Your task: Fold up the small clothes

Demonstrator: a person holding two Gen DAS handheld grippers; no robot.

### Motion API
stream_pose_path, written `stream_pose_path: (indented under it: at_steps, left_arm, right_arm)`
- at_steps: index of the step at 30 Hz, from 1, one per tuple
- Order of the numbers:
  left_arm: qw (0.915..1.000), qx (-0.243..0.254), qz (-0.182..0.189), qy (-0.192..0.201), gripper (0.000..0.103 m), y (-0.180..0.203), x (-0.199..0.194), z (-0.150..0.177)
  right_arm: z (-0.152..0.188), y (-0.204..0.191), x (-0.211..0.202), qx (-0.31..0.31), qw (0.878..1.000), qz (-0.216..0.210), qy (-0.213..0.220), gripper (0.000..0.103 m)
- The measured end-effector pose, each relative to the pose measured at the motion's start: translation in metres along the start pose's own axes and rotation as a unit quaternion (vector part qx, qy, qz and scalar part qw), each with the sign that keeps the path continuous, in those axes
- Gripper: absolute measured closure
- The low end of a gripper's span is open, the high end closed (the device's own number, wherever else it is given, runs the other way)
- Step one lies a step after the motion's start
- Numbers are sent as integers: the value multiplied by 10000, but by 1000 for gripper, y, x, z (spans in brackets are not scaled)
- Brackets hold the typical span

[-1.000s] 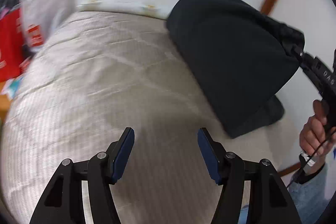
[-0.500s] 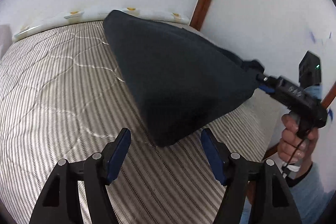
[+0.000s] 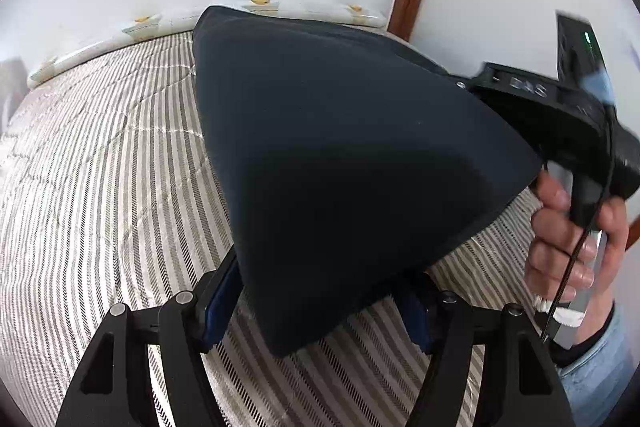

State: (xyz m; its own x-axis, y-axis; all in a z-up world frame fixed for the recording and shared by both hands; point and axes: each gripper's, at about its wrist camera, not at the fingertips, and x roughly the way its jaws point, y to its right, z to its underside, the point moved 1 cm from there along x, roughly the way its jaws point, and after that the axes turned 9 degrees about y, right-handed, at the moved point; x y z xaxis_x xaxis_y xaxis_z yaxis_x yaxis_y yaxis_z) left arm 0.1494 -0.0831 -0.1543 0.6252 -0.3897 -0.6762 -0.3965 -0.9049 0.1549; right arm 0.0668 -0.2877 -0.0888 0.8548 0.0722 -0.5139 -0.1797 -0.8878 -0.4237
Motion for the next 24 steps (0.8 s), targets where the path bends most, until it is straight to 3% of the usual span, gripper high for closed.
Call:
stream_pose_path:
  at_steps: [1, 5, 8, 10, 13, 16, 18, 20, 22, 24]
  left_arm:
    - [10000, 20, -58, -6, 36, 1, 2, -1]
    - [9997, 18, -245, -96, 35, 5, 8, -3]
    - [9993, 48, -365, -101, 34, 10, 11, -5]
    - [9992, 22, -395, -90, 34, 12, 15, -8]
    - [9993, 2, -362, -94, 34, 19, 18, -10]
    - [9992, 98, -375, -75, 37, 28, 19, -13]
    - [9991, 199, -363, -17, 37, 37, 17, -15]
    - [9987, 297, -410, 94, 37, 41, 14, -17]
    - [9982, 372, -419, 189, 39, 49, 13, -20]
    - [9982, 371, -415, 217, 44, 54, 14, -21]
  right_arm:
    - [-3, -3, 1, -138, 9999, -7, 9, 83]
    - [-23, -5, -27, -691, 9957, -184, 582, 90]
    - [-38, 18, -66, -553, 9900, -124, 1295, 91]
    - [-43, 40, -80, -246, 9889, -142, 1457, 91]
    - [-40, 77, -72, -55, 9924, 175, 1216, 91]
    - [-27, 106, -51, 198, 9979, 280, 545, 87]
    - [-20, 111, -53, 167, 9986, 340, 382, 79]
    - [-16, 113, -64, 122, 9978, 468, 460, 61]
    - [-14, 117, -73, 165, 9974, 516, 485, 53]
    - [-12, 119, -74, 289, 9979, 463, 345, 52]
